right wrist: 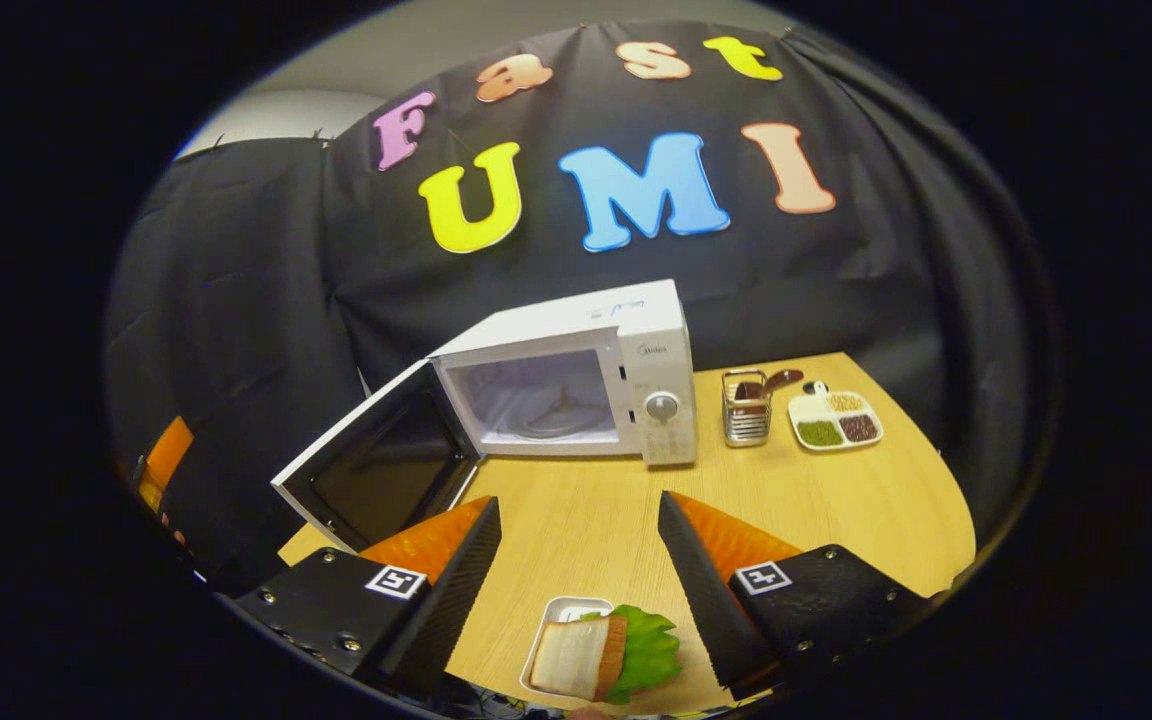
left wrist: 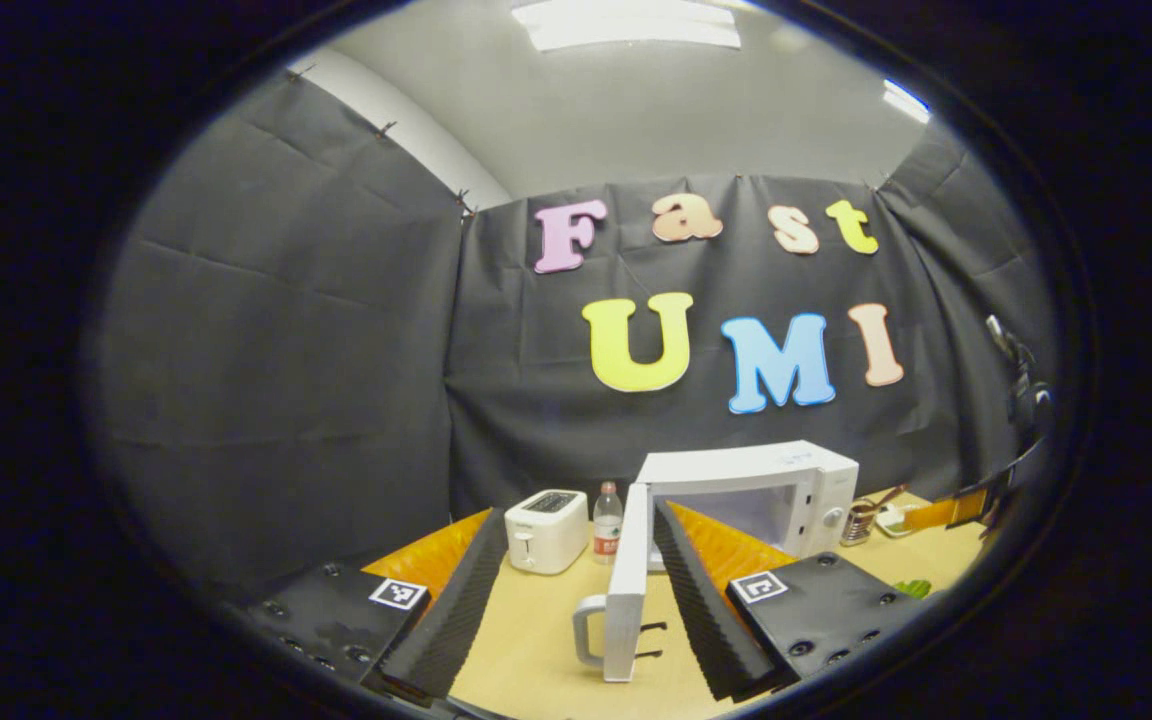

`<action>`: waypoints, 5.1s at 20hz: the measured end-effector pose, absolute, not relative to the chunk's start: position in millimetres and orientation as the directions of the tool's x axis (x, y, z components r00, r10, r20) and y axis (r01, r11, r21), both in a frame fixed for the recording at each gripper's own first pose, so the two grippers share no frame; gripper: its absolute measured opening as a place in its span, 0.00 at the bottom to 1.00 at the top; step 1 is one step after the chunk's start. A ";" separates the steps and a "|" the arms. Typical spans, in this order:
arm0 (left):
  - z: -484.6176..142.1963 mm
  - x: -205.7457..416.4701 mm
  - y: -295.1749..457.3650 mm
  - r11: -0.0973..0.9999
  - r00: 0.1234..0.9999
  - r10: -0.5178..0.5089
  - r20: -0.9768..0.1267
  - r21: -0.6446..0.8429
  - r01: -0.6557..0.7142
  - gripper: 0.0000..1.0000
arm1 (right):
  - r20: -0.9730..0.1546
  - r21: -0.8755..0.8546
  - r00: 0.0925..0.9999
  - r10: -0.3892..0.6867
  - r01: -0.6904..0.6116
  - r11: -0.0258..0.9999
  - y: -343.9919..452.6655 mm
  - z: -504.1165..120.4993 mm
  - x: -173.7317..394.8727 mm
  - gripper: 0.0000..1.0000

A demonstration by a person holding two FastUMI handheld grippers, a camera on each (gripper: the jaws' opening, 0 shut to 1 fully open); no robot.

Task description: Open the microwave oven with the left hand, put the food in, and close the microwave oven.

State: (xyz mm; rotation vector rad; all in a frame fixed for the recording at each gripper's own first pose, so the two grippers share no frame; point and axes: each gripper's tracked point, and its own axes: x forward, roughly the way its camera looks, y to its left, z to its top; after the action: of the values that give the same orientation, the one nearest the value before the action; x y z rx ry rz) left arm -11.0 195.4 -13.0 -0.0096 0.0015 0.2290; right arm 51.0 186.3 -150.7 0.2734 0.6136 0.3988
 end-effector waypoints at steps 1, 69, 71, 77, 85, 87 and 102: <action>-5.1 -10.1 191.0 0.974 0.974 0.227 0.013 -0.008 -0.227 0.94 | -0.527 0.373 0.724 0.444 -0.272 0.887 183.6 -160.0 48.1 0.96; -51.8 112.1 351.4 0.984 0.983 0.176 -0.059 0.049 -0.173 0.93 | -0.439 0.706 0.743 0.505 -0.063 0.706 374.3 -213.4 177.8 0.34; -56.4 110.9 366.2 0.980 0.978 0.195 -0.067 0.054 -0.192 0.93 | -0.426 0.713 0.756 0.496 -0.057 0.699 382.8 -218.8 192.5 0.37; -62.1 101.4 406.8 0.962 0.958 0.270 -0.098 0.054 -0.266 0.93 | -0.393 0.728 0.795 0.463 -0.038 0.684 400.8 -231.6 238.9 0.37; -72.0 90.8 436.4 0.937 0.929 0.345 -0.131 0.111 -0.332 0.93 | -0.332 0.691 0.863 0.382 -0.053 0.721 413.1 -240.9 307.7 0.37; -81.4 90.6 437.9 0.934 0.924 0.351 -0.148 0.119 -0.336 0.93 | -0.332 0.702 0.867 0.371 -0.036 0.712 417.0 -248.3 320.5 0.37; -101.1 95.4 432.2 0.940 0.925 0.332 -0.187 0.148 -0.307 0.93 | -0.413 0.309 0.901 0.130 0.005 0.951 395.6 -277.5 351.6 0.84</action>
State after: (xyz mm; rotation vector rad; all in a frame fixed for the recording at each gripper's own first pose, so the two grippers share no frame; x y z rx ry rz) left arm 95.4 432.2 -101.1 0.1172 0.2121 0.3288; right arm 351.6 395.6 -277.5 0.3104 0.4450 0.0660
